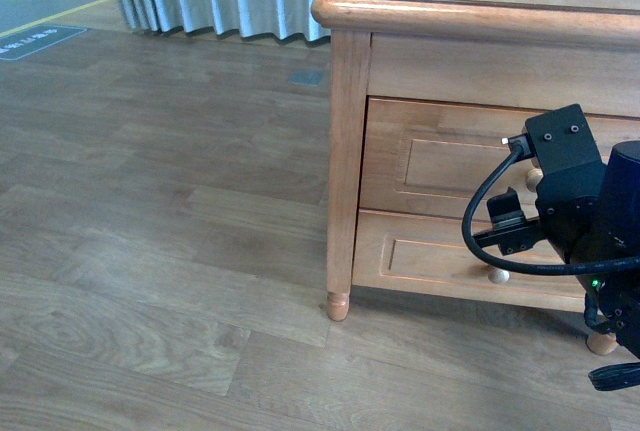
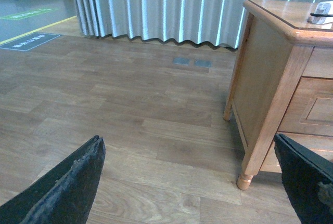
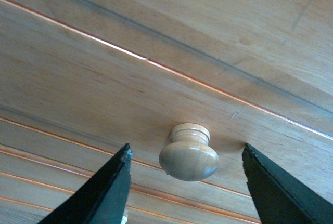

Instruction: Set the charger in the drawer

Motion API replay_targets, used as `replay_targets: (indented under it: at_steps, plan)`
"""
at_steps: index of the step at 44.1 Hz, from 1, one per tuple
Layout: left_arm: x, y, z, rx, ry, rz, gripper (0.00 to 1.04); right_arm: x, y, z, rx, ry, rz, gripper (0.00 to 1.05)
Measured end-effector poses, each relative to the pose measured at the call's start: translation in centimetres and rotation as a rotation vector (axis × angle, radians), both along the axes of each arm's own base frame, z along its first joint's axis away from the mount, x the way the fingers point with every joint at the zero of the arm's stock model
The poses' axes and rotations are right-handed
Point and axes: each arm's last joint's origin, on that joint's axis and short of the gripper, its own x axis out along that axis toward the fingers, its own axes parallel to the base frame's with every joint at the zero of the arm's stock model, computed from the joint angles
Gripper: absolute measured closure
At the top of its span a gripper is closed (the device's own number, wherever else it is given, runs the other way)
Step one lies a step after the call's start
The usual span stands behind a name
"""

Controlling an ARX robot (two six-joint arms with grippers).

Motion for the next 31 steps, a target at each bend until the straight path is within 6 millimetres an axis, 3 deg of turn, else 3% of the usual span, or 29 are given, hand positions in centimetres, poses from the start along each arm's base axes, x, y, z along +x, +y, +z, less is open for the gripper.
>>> replay_targets:
  at_steps: [9, 31]
  plan:
    - [0.00, 0.00, 0.00, 0.000, 0.000, 0.000, 0.06, 0.10, 0.07, 0.10, 0.005, -0.008, -0.004, 0.79]
    - [0.00, 0.00, 0.00, 0.000, 0.000, 0.000, 0.06, -0.04, 0.07, 0.42, 0.028, 0.009, -0.004, 0.81]
